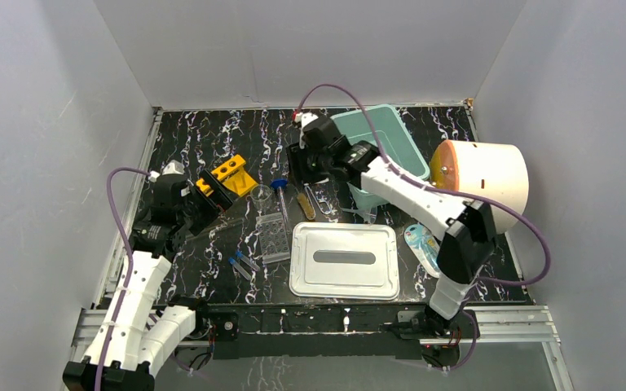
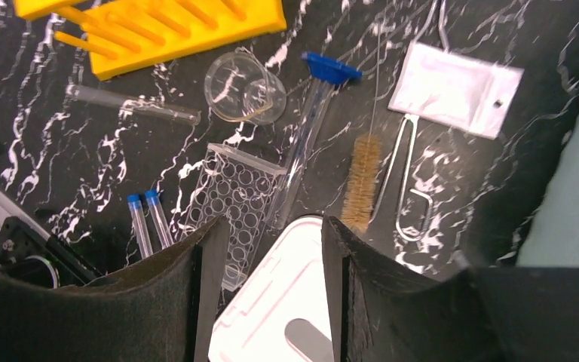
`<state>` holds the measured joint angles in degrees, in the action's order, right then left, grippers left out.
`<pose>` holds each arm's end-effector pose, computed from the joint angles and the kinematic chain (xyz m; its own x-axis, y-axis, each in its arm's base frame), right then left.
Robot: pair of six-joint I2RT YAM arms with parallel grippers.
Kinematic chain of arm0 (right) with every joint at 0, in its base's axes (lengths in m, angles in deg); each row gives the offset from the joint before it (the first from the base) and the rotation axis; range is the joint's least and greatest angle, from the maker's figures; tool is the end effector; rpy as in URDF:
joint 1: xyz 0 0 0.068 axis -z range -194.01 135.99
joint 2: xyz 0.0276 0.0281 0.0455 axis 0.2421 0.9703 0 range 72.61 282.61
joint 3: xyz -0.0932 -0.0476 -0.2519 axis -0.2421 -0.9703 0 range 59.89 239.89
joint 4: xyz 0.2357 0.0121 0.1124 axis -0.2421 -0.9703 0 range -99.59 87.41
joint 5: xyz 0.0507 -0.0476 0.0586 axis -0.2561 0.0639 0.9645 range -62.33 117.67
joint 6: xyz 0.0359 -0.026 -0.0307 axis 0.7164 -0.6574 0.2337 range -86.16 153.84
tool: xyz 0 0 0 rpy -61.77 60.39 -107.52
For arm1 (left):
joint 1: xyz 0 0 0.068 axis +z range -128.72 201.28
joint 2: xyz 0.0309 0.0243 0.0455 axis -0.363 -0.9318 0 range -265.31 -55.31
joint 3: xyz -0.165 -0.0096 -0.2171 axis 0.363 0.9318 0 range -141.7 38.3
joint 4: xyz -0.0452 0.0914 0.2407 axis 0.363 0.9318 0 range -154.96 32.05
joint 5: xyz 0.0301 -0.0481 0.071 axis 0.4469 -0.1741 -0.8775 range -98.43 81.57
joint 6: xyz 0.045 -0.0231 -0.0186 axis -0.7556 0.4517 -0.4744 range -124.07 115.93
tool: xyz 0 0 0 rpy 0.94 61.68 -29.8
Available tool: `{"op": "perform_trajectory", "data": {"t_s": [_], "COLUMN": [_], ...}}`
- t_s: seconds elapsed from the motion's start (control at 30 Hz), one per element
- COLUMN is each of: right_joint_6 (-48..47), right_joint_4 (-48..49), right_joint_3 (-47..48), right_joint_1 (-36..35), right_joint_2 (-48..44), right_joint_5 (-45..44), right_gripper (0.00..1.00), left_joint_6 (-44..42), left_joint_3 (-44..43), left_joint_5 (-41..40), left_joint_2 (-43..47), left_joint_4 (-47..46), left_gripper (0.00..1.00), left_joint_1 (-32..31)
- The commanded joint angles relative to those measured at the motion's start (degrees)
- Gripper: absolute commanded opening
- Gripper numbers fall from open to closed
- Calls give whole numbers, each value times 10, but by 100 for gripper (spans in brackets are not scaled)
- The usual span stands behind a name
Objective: Organize the chemistry lab equipment
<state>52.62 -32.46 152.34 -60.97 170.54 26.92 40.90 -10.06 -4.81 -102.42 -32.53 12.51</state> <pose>0.2702 0.2888 0.3478 -0.6068 -0.1782 -0.7746 -0.5578 0.7897 0.2553 0.1752 -0.0294 0.3156 -0.5073 -0.6354 -0.5822 -0.2161 0.7477 -0.6278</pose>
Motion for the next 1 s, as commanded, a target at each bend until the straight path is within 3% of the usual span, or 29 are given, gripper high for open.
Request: {"op": "perform_trajectory", "data": {"t_s": [0.0,0.5,0.97], "right_joint_6": [88,127,136], "right_joint_4": [32,44,-25], "right_joint_3": [-13,51,158], "right_joint_1": [-11,-43,-44], "right_joint_2": [46,213,300], "right_joint_5": [-34,-53,-107], "right_gripper": [57,53,47], "left_joint_6": [-5,-27,-42], "left_joint_3": [0,-16,-23], "left_joint_5": [-12,-22,-25], "left_joint_2": [19,19,13], "left_joint_4": [21,32,36], "left_gripper": [98,98,98], "left_joint_1": [-2,-2,-2]}}
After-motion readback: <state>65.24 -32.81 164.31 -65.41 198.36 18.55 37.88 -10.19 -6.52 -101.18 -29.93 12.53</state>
